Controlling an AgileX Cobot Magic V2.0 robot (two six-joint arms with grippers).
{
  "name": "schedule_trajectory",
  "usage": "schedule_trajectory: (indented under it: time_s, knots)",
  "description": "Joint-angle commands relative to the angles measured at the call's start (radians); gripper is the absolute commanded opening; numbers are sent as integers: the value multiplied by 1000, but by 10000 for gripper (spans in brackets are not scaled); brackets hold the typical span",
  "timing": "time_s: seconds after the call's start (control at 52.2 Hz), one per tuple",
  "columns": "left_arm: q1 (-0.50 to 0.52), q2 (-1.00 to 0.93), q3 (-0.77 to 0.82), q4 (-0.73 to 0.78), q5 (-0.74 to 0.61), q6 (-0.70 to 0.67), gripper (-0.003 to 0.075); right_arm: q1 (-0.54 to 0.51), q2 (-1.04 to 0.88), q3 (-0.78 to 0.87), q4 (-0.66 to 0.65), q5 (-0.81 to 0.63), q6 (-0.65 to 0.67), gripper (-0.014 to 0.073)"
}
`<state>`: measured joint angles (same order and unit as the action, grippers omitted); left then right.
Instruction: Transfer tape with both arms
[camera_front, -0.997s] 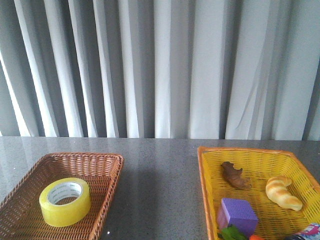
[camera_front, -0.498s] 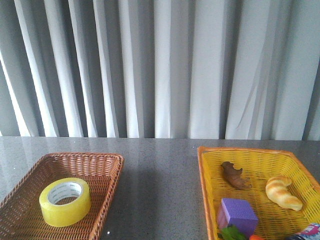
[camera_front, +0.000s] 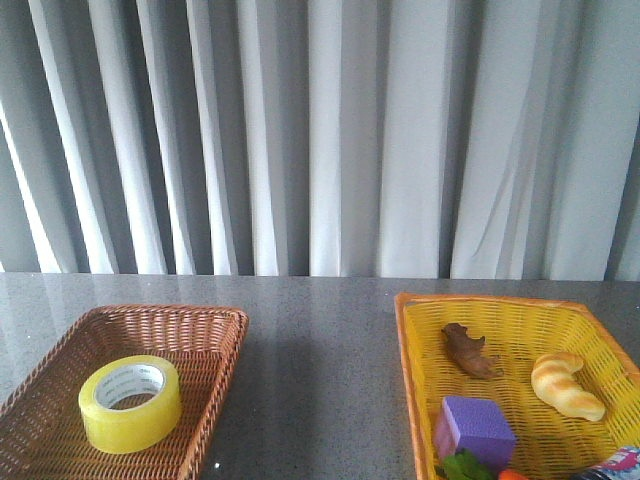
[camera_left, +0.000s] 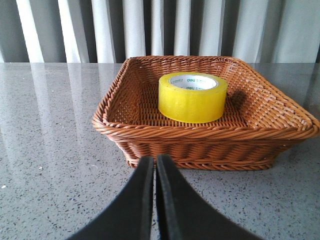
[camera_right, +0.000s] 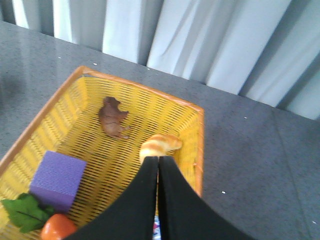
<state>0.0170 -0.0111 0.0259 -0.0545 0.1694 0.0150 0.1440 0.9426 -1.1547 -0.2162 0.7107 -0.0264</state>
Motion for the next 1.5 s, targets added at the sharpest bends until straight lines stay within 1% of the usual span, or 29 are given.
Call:
schedule_trajectory:
  time_s: [0.0,0.058,0.115,0.192,0.249,0.441,0.594,0.843,0.901,0.939,0.978,1.227,1.284,1.419,1.476]
  knots:
    - [-1,-17,-23,-10,-66,2,-6,-5,-95,99,83,-221,-47,-5]
    - [-1,-17,-23,-10,-66,2,-6,-3,-161,188,167,-329,-51,-5]
    - [-1,-17,-23,-10,-66,2,-6,-3,-238,286,242,-399,-50,-5]
    - [-1,-17,-23,-10,-66,2,-6,-3,-329,401,331,-460,-51,-5]
    - [-1,-17,-23,-10,-66,2,-6,-3,-399,494,361,-484,-51,-5]
    - [-1,-17,-23,-10,-66,2,-6,-3,-587,760,369,-519,-49,-5]
    - [-1,-17,-23,-10,-66,2,-6,-3,-688,936,361,-552,-49,-5]
    - [-1,-17,-23,-10,-66,2,-6,-3,-791,1156,362,-721,-13,-5]
    - [-1,-17,-23,-10,-66,2,-6,-4,-833,1191,362,-744,-8,-5]
    - [-1,-17,-23,-10,-66,2,-6,-5,-870,1189,358,-701,-11,-5]
    - [-1,-17,-23,-10,-66,2,-6,-5,-892,1189,346,-689,-21,-5]
    - [-1,-17,-23,-10,-66,2,-6,-10,-954,1189,282,-639,-23,-5]
    - [-1,-17,-23,-10,-66,2,-6,-39,-970,1189,280,-641,-19,-5]
    - [-1,-17,-23,-10,-66,2,-6,-171,-969,1189,284,-644,4,-5]
    - [-1,-17,-23,-10,-66,2,-6,-208,-969,1189,282,-644,8,-5]
